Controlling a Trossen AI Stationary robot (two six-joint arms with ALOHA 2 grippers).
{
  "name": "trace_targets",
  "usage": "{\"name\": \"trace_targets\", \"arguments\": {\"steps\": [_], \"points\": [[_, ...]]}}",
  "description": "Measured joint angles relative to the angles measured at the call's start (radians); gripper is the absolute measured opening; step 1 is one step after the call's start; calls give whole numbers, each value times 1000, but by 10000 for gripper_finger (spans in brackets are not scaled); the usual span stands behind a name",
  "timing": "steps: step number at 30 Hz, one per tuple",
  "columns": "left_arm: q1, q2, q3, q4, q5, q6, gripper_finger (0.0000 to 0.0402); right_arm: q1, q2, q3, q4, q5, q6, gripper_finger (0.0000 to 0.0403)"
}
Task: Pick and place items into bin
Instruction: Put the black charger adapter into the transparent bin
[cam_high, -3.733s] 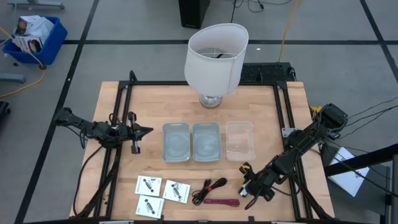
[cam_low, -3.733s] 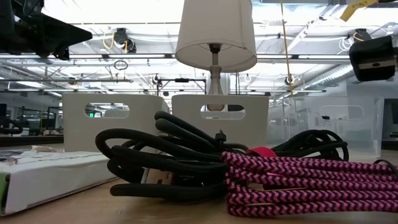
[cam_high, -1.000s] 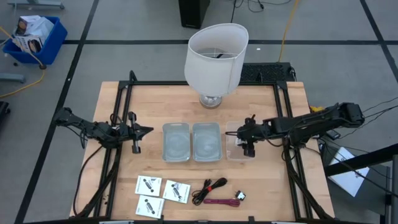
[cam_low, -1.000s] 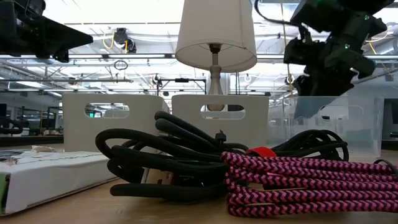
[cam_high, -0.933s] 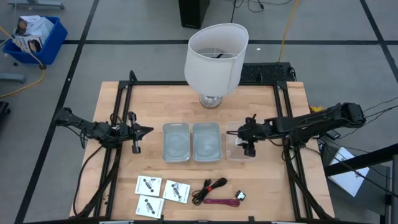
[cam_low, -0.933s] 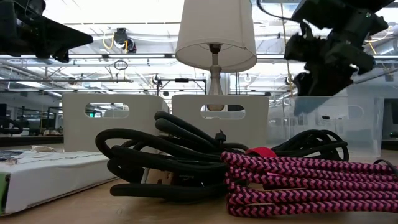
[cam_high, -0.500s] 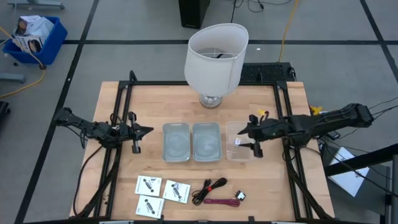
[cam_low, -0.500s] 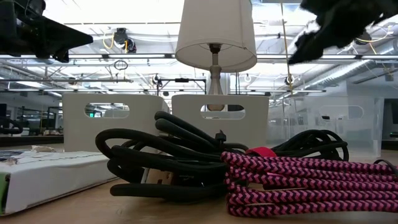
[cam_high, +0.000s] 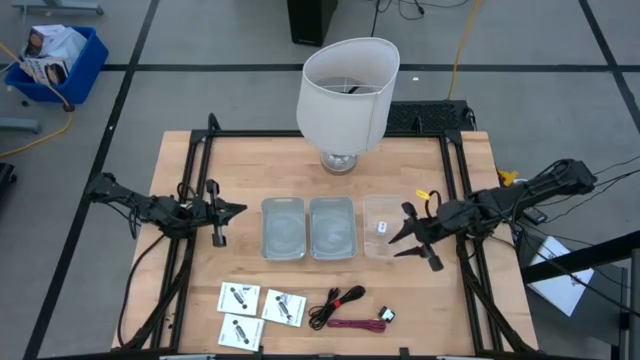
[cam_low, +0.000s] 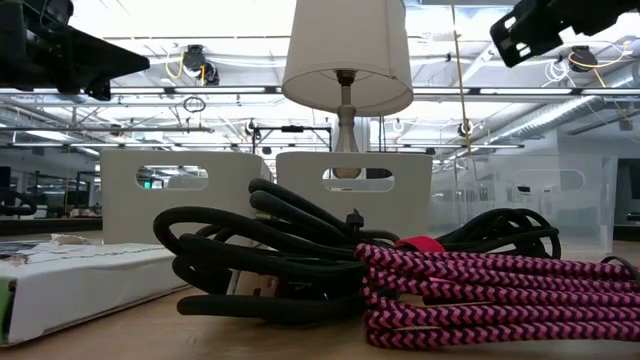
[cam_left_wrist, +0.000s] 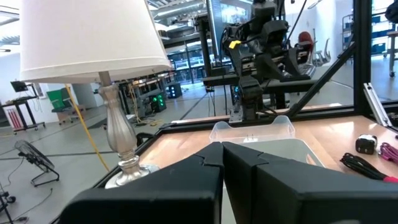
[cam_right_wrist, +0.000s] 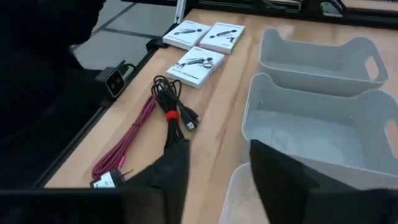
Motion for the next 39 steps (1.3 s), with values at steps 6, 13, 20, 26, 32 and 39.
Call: {"name": "trace_targets", "arguments": {"steps": [6,13,20,26,32,39], "points": [[0,0,0,2,0,22,8,15,0,0,1,24,-52,18],[0,0,0,2,-1,36,8,63,23,0,8,45,18,17],[0,0,0,2,-27,82,8,259,202,0,114,169,147,3],[0,0,0,2,-35,79,8,351,328,0,208,183,354,1],[0,0,0,3,-35,35,8,447,410,6,301,202,438,1],[0,0,0,3,-35,-25,8,524,497,70,270,228,426,29]]}}
